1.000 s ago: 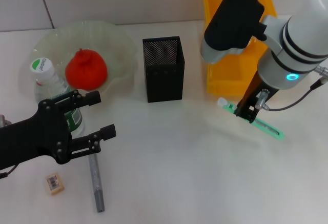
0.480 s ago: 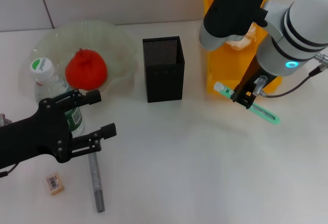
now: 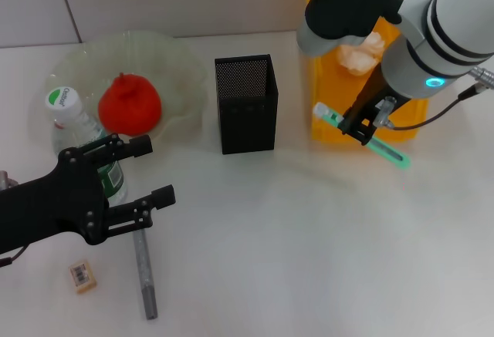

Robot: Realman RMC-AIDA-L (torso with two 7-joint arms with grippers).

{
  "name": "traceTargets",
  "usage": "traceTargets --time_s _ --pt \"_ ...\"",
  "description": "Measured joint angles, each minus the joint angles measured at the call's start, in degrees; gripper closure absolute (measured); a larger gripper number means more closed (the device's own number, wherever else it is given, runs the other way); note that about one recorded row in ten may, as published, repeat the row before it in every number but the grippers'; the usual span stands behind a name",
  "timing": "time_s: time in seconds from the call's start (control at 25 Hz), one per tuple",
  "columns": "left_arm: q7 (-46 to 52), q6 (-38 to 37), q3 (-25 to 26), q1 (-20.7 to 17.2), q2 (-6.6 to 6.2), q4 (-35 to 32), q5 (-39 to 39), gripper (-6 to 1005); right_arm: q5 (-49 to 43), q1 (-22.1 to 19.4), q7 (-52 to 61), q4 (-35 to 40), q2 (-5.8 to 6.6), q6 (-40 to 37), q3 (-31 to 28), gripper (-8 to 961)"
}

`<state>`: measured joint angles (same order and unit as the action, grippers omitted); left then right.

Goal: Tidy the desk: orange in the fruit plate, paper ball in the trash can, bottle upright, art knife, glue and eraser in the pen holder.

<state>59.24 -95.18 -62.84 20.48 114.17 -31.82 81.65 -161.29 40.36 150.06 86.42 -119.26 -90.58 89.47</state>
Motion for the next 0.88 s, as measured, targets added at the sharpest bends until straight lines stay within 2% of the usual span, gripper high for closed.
traceTargets --time_s 0.88 --pt "0.0 0.0 0.0 0.1 0.0 0.0 0.0 213 -0.2 -0.4 0.0 2.0 0.0 4.0 -0.9 868"
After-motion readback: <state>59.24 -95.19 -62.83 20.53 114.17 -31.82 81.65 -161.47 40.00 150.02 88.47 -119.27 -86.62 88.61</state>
